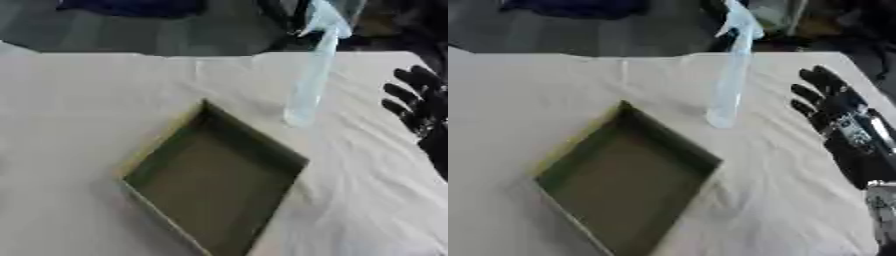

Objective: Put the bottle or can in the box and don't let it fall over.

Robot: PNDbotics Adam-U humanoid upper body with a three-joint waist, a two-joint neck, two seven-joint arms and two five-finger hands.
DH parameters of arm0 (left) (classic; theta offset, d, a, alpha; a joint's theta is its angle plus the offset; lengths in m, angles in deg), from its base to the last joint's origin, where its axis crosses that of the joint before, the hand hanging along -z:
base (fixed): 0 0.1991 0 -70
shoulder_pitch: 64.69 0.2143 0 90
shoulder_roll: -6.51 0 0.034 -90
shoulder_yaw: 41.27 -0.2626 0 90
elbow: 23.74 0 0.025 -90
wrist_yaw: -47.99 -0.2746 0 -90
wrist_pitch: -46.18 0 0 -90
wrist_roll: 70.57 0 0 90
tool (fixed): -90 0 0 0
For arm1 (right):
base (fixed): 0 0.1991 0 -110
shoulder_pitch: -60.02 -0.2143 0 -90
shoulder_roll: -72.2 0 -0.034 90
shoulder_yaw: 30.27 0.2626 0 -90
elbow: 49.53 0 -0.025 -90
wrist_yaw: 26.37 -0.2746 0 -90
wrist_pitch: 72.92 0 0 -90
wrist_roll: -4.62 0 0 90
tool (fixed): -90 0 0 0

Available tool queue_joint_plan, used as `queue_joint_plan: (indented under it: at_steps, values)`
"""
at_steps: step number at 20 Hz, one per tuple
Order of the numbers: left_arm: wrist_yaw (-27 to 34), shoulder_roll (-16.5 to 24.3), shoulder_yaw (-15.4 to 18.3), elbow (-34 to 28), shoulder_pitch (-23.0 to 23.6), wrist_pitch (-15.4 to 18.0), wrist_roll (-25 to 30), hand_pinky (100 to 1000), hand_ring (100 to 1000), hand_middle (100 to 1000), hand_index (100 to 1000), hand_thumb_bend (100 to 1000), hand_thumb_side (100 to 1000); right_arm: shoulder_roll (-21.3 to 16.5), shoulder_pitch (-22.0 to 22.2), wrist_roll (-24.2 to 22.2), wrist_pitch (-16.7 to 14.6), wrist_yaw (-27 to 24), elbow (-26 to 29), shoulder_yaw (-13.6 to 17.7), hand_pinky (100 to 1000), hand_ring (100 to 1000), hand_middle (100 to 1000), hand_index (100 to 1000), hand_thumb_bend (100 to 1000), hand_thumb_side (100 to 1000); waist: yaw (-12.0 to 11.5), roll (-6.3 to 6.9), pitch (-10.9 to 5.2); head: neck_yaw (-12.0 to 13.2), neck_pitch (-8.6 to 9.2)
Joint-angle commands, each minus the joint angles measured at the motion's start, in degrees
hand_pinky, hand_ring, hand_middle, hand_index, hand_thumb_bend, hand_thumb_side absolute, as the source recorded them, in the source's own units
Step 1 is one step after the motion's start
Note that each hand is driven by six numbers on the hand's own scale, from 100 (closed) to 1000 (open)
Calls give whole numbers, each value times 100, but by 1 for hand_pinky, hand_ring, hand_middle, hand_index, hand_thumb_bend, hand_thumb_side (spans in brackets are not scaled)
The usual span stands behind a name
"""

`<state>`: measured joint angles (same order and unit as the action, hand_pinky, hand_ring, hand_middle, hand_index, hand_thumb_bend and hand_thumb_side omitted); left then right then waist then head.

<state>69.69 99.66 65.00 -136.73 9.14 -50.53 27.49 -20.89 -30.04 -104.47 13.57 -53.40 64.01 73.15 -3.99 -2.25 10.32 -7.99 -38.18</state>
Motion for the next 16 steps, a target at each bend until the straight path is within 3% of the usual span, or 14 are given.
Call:
queue_joint_plan:
  at_steps: [1,4,8,16]
  values:
    - [18,191,38,-82,-36,17,-27,949,918,887,785,177,791,-286,-13,191,187,240,105,99,1000,1000,1000,1000,100,523,-2,15,-40,52,-37]
    - [-5,226,25,-59,4,33,4,949,918,887,783,175,791,-605,-6,290,268,475,105,66,1000,1000,1000,1000,100,524,10,7,-46,46,-82]
    - [-24,240,21,-31,27,53,36,949,919,887,780,173,788,-1135,-8,436,47,638,105,-51,1000,1000,1000,1000,100,526,2,-7,-60,-20,-74]
    - [-7,236,4,-16,23,35,62,947,919,885,776,170,785,-2104,-265,529,155,462,-221,-293,1000,1000,1000,1000,100,544,-49,-34,-93,-125,-84]
